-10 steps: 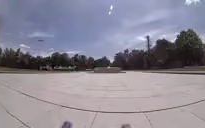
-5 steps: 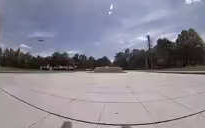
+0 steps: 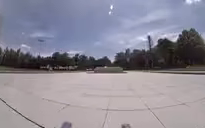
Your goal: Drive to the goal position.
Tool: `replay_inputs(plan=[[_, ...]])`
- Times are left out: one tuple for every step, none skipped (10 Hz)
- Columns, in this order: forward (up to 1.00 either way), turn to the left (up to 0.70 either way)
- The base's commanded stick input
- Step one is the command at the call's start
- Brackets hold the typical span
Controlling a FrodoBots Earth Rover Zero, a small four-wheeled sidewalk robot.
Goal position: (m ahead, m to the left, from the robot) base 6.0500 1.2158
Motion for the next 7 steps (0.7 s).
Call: replay_inputs(plan=[[0.7,0.0],[0.7,0.0],[0.7,0.0],[0.7,0.0],[0.7,0.0],[0.7,0.0],[0.7,0.0]])
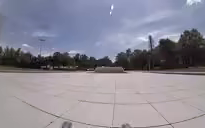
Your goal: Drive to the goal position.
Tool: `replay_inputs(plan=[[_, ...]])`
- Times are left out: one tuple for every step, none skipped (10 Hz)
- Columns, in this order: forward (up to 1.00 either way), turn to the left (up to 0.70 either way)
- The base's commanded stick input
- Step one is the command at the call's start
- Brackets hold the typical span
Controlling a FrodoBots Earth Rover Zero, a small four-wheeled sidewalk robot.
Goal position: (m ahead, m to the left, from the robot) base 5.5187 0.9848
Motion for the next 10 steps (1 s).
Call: replay_inputs(plan=[[0.7,0.0],[0.7,0.0],[0.7,0.0],[0.7,0.0],[0.7,0.0],[0.7,0.0],[0.7,0.0],[0.7,0.0],[0.7,0.02],[0.7,0.14]])
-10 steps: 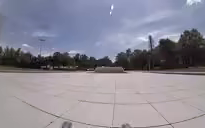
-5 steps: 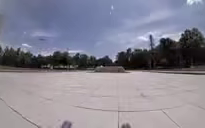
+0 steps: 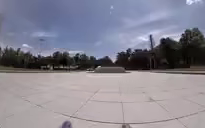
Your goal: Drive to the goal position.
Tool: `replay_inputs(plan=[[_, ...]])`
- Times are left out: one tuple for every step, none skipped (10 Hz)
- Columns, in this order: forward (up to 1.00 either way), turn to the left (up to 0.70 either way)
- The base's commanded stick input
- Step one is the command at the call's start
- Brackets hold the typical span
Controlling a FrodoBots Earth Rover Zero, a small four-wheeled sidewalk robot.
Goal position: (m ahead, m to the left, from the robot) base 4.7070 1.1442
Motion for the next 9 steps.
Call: replay_inputs(plan=[[0.7,0.28],[0.7,0.05],[0.7,0.02],[0.7,0.0],[0.7,0.0],[0.7,0.0],[0.7,0.0],[0.7,0.0],[0.7,0.0]])
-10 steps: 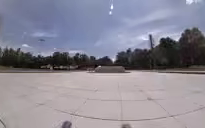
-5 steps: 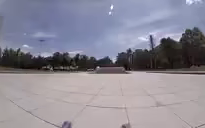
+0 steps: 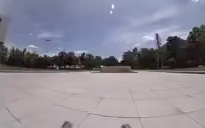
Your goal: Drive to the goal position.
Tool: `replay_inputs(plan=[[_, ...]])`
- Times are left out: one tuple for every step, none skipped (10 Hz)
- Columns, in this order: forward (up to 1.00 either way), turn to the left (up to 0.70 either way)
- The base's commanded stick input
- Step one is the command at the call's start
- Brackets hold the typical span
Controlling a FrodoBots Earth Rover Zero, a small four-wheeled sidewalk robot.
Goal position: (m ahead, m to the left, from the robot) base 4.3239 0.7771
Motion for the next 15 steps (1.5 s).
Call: replay_inputs(plan=[[0.7,0.0],[0.7,0.0],[0.7,0.0],[0.7,0.0],[0.7,0.0],[0.7,0.0],[0.7,0.0],[0.7,0.0],[0.7,0.0],[0.7,0.0],[0.7,0.0],[0.7,0.0],[0.7,0.0],[0.7,0.0],[0.7,0.0]])
